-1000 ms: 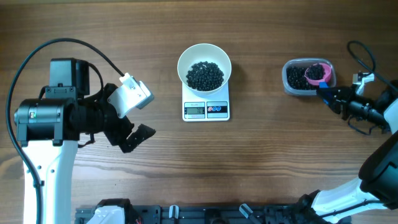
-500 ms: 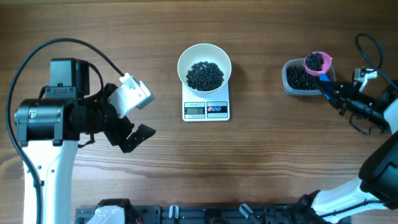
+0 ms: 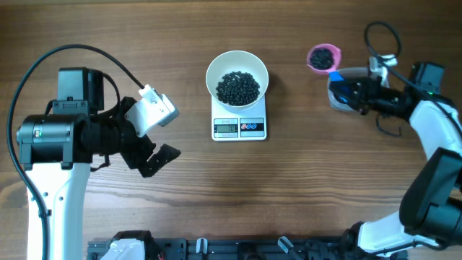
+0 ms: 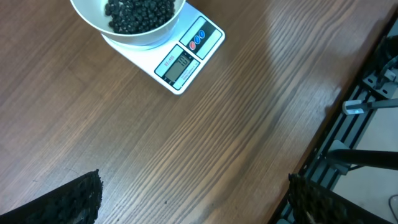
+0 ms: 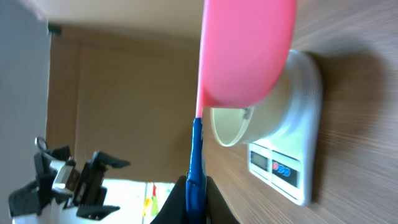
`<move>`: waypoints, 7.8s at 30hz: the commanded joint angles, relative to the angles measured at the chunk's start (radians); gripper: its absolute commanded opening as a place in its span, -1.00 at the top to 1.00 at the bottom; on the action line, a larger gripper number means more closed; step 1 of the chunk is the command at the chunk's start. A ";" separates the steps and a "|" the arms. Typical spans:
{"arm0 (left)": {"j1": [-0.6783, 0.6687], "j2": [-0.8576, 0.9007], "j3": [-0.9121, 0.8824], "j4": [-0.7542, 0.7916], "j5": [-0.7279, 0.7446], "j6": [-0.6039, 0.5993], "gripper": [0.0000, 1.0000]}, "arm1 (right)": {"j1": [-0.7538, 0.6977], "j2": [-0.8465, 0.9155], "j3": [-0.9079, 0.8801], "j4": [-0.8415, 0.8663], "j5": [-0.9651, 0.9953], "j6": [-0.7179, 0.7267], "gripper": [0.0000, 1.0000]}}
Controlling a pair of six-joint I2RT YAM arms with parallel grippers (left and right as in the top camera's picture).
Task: Scoop item into bowl and weigh 150g on scale
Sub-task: 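Lift the filled scoop and carry it left over the white bowl, then tilt the scoop to pour the beans into the white bowl, then return the scoop to the tub and scoop more black beans, then carry the filled scoop with the right gripper over the white bowl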
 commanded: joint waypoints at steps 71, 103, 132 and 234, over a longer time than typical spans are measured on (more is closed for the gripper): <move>0.005 0.004 -0.003 -0.001 0.019 0.020 -1.00 | 0.846 -0.199 0.016 0.161 1.481 -0.604 0.91; 0.005 0.004 -0.003 -0.001 0.019 0.020 -1.00 | 0.130 -0.202 0.351 -0.769 1.313 -0.361 0.92; 0.005 0.004 -0.003 -0.001 0.019 0.020 -1.00 | 0.300 0.314 0.560 -0.758 1.369 -0.491 0.91; 0.005 0.004 -0.003 -0.001 0.019 0.020 -1.00 | 0.696 0.117 0.584 -0.524 1.110 -0.513 0.91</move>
